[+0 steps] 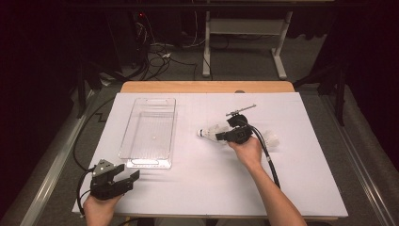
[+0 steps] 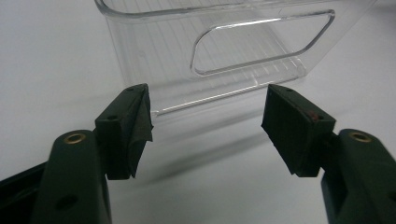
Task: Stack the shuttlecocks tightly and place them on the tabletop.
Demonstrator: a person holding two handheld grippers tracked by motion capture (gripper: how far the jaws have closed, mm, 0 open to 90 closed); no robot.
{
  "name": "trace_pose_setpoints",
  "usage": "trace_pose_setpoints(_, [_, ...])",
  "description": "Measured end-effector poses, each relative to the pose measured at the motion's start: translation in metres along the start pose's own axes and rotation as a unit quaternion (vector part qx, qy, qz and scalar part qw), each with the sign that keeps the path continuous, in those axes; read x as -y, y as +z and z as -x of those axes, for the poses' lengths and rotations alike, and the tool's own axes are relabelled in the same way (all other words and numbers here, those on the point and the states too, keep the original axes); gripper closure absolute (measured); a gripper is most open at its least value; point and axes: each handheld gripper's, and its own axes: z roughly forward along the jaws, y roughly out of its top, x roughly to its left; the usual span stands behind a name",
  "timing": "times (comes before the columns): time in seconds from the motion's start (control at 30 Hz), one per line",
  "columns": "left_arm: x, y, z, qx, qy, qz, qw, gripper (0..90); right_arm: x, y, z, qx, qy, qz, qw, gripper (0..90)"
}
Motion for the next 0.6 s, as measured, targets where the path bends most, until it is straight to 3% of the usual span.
trace_pose_setpoints(0.6, [-0.0006, 0.0003, -0.0005, 0.0, 0.003, -0.001, 1.0, 33.6, -0.005, 0.0086, -0.0001, -0.001, 0.001, -0.001, 1.0, 88.6])
